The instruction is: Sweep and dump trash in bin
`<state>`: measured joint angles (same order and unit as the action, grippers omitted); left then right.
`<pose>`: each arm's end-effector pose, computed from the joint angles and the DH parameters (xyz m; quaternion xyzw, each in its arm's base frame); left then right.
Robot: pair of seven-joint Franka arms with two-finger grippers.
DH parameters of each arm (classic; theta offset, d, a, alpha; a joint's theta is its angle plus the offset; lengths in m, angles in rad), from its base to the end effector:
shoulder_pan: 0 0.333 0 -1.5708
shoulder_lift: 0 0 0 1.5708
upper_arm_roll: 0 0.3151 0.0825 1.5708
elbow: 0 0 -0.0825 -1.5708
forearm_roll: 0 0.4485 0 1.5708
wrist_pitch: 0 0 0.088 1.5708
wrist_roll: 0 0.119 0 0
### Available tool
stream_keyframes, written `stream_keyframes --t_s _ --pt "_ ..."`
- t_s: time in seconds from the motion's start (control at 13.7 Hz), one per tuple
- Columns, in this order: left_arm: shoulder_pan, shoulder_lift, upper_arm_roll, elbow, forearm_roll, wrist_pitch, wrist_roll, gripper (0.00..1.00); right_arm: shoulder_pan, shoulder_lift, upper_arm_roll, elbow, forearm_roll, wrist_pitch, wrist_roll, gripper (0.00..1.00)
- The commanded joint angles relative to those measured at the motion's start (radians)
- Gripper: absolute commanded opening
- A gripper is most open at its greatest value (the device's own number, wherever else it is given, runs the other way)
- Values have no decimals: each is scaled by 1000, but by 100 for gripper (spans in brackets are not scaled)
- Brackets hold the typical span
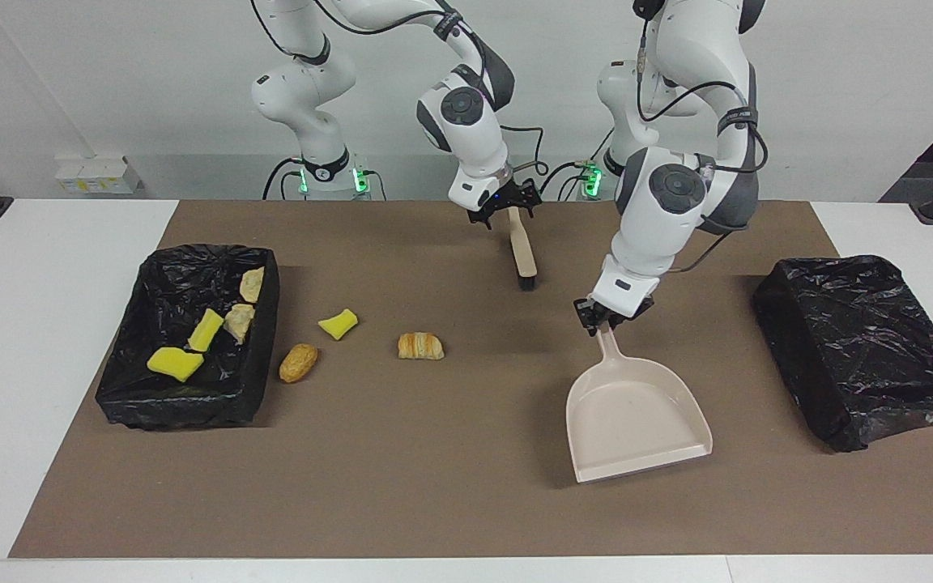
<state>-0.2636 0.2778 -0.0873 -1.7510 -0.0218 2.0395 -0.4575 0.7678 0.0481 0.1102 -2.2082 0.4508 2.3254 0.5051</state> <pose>0.6521 -0.2368 0.3718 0.9980 0.0599 -0.0032 0.0222 0.3709 0.4649 0.3133 -0.9841 -0.0355 0.0831 0.1527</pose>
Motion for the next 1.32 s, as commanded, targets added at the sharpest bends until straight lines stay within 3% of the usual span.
stream_keyframes --t_s 0.0,0.22,0.37,0.51,0.66,0.88,0.95,1.02,1.24 --pt "76 24 -8 25 17 -18 135 0 47 -24 -3 -13 6 -12 87 100" --pt "148 23 -8 -24 16 1 282 0 100 -21 -3 -18 -36 -49 172 100" --pt "158 15 -8 -45 16 2 304 0 105 2 -3 -16 -142 -52 261 100" --pt "162 12 -8 -50 16 -2 304 0 107 18 -3 -16 -162 -72 269 99" --pt "161 4 -8 -68 16 1 304 0 107 26 -1 -16 -162 -75 314 84" --pt "161 1 -8 -76 16 -1 304 0 108 44 -1 -16 -158 -61 386 78" --pt "161 -2 -8 -81 16 -1 304 0 116 52 -1 -15 -153 -60 388 71" --pt "162 -3 -8 -82 16 -1 304 0 119 52 -1 -13 -153 -63 385 58" --pt "162 -5 -8 -84 16 -5 307 0 133 45 0 -8 -153 -89 385 41"
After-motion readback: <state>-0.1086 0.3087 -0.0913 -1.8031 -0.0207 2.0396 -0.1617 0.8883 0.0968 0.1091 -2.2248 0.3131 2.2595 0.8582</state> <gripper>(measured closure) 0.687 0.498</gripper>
